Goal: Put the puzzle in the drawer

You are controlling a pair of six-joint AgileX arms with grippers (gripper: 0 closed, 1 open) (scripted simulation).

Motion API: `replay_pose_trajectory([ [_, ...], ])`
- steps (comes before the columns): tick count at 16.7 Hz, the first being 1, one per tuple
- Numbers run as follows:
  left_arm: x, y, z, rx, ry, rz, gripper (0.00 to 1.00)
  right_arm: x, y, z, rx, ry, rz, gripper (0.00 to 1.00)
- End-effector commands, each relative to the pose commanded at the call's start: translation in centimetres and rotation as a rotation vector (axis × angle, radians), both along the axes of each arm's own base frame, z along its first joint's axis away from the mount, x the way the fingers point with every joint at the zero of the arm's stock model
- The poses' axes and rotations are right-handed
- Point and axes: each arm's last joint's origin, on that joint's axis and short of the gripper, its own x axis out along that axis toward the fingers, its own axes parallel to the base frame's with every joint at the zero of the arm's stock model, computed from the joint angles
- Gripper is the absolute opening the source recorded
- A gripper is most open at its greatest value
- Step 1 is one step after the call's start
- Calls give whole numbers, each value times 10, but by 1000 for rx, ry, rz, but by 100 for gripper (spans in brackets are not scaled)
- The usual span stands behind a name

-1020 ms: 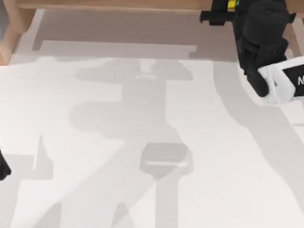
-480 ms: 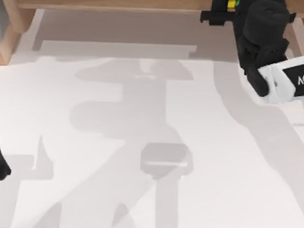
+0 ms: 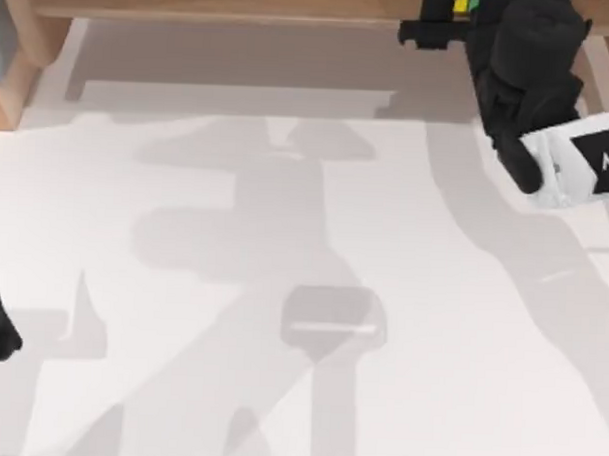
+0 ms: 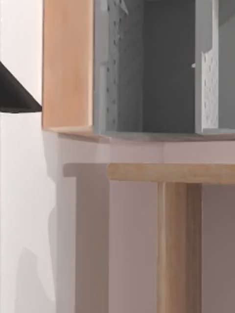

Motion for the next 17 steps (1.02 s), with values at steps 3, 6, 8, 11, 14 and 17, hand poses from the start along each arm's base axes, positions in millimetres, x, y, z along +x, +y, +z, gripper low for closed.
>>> replay_pose_trajectory([
  [3,0,0,0,0,0,0,100,-11,4,0,-16,22,3,0],
  [6,0,0,0,0,0,0,100,-15,1,8,-3,24,-34,0],
  [8,0,0,0,0,0,0,100,-15,-1,12,5,15,-45,0],
  [11,0,0,0,0,0,0,100,-15,0,11,5,17,-42,0],
  [14,0,0,0,0,0,0,100,-15,0,15,-1,22,-41,0],
  [17,0,0,0,0,0,0,100,-14,0,31,-39,60,-37,0],
])
